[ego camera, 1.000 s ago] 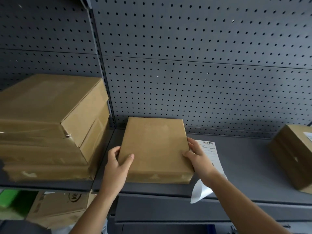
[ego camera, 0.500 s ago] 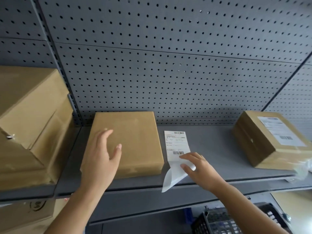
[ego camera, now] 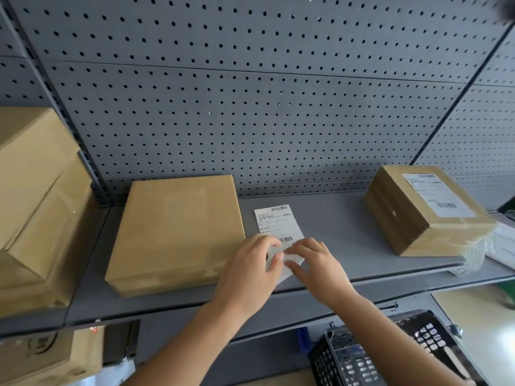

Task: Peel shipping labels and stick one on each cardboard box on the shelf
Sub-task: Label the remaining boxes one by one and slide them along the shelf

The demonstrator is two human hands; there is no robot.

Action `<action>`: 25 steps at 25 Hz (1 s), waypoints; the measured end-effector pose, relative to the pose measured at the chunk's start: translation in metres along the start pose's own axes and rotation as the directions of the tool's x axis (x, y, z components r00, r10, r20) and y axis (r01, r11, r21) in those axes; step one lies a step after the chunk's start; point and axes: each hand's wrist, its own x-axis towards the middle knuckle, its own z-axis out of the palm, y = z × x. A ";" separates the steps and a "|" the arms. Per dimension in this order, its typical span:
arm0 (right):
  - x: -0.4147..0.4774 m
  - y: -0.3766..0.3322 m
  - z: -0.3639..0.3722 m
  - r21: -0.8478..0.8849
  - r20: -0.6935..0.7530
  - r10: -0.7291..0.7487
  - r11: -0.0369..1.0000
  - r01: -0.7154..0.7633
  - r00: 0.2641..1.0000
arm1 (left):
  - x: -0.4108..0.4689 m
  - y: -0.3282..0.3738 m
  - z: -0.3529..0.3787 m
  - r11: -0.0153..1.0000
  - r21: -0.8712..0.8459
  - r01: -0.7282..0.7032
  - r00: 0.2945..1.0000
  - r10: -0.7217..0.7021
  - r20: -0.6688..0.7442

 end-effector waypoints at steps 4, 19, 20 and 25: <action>0.002 0.001 -0.034 0.088 -0.159 -0.048 0.994 0.063 0.986 | 0.014 0.015 0.009 0.974 -0.084 0.210 0.976 -0.204 0.074; -0.009 -0.004 -0.068 0.018 -0.209 -0.185 0.981 0.193 0.960 | 0.043 0.042 0.010 0.426 -0.727 0.539 0.831 -0.413 0.373; -0.009 -0.004 -0.068 0.004 -0.201 -0.188 0.981 0.193 0.961 | 0.043 0.041 0.011 0.433 -0.723 0.539 0.832 -0.407 0.376; -0.011 -0.010 -0.071 -0.005 -0.160 -0.204 0.979 0.206 0.966 | 0.042 0.031 0.019 0.504 -0.694 0.515 0.845 -0.437 0.309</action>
